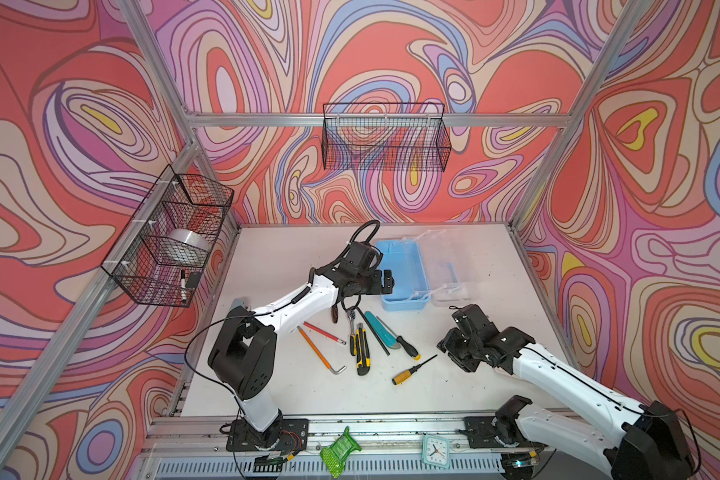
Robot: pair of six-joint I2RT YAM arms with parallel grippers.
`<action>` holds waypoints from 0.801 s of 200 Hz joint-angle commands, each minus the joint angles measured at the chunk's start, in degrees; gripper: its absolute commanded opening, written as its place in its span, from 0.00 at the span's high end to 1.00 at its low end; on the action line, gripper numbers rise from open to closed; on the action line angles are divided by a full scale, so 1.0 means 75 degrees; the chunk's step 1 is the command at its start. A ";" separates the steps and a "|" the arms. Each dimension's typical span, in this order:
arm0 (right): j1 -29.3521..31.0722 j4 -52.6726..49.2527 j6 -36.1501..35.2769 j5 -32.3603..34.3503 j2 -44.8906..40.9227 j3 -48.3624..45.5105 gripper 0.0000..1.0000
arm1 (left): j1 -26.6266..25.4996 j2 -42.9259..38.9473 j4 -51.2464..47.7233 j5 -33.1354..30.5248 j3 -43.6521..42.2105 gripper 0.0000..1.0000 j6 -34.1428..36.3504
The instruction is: Pack the tool kit
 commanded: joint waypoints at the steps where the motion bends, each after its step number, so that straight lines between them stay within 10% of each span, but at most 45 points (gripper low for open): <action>1: 0.0584 0.0121 0.1204 0.0458 0.0283 0.0032 0.49 | 0.0041 -0.0324 -0.0276 -0.0490 -0.0339 0.00 0.0452; 160: 0.1833 0.0729 0.3217 0.0638 0.2481 0.0286 0.65 | 0.0038 -0.1345 0.0438 -0.0583 -0.2082 0.00 0.0652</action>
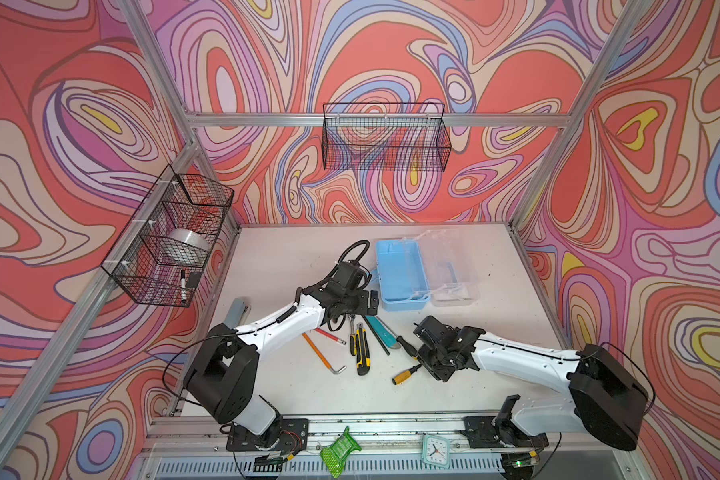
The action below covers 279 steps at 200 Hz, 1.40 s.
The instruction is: Pack the tool kit
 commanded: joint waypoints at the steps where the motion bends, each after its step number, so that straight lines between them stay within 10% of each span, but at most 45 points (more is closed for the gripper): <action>1: 0.0032 -0.0043 0.0405 0.0102 0.0085 -0.0123 0.65 | 0.0039 -0.0162 0.0135 -0.0094 -0.0132 0.00 0.0129; 279: -0.1740 -0.0543 -0.1465 -0.0477 0.1566 0.0101 1.00 | 0.0287 -0.0715 0.0229 -0.0279 -0.0849 0.00 -0.0128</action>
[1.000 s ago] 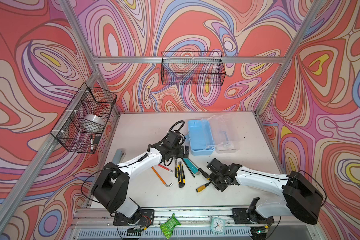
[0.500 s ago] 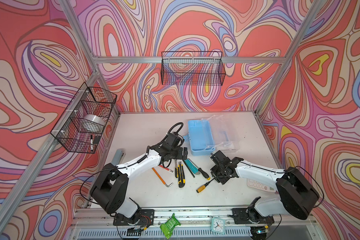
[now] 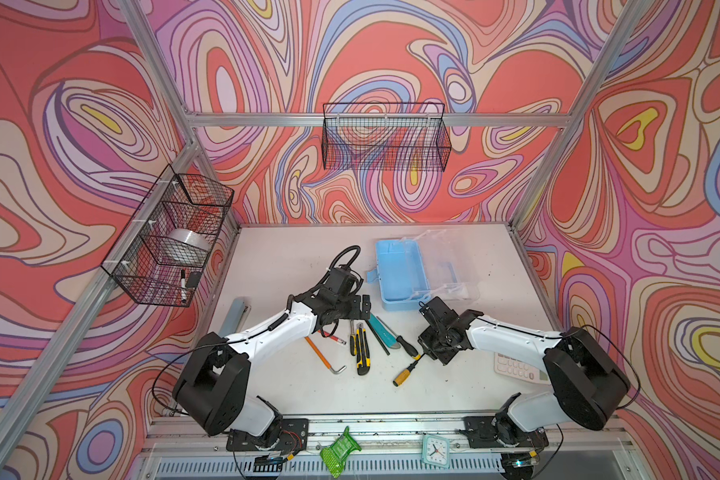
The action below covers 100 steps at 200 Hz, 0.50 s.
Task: Pack the tool kit
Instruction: 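Lower the open right gripper around the screwdriver shaft while the left hovers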
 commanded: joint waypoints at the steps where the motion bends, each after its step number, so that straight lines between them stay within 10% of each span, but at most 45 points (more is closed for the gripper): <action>1: -0.0193 -0.0812 -0.0328 0.0233 0.0534 -0.0467 1.00 | 0.0068 -0.0200 0.0034 -0.0123 -0.0092 0.00 -0.0062; 100: -0.1620 -0.1677 -0.2445 0.1137 -0.0015 -0.0348 0.99 | 0.0092 -0.0167 -0.0033 -0.0010 -0.0045 0.00 -0.0086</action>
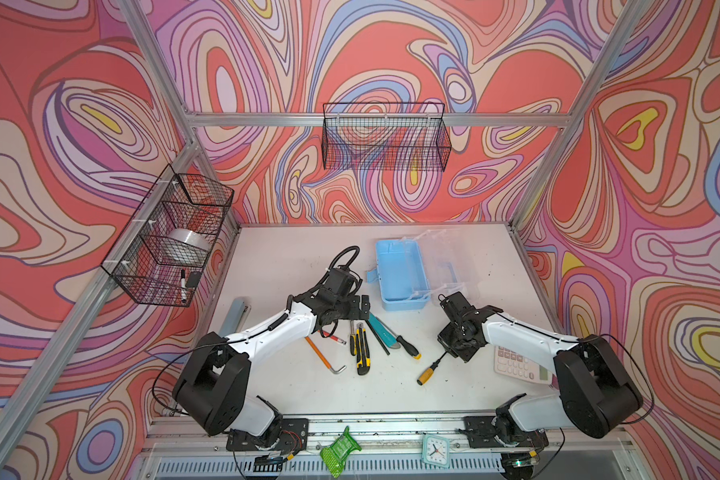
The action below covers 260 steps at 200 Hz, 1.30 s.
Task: Pack the tool kit
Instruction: 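Lower the open right gripper around the screwdriver shaft while the left hovers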
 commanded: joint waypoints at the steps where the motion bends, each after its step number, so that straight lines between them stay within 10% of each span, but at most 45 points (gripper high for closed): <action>1: -0.0102 -0.0759 -0.0698 0.0645 0.0482 -0.0101 0.99 | 0.0057 -0.0173 -0.0047 -0.0003 -0.0002 0.00 -0.0060; 69: -0.0114 -0.1006 -0.0991 0.0631 0.0538 0.0564 0.67 | 0.0057 -0.0202 0.0031 0.0070 -0.0047 0.00 -0.0141; 260: 0.0745 -0.0442 0.0532 0.0039 0.0204 -0.0190 0.74 | 0.0057 -0.0483 0.0008 0.0043 -0.0341 0.00 -0.0188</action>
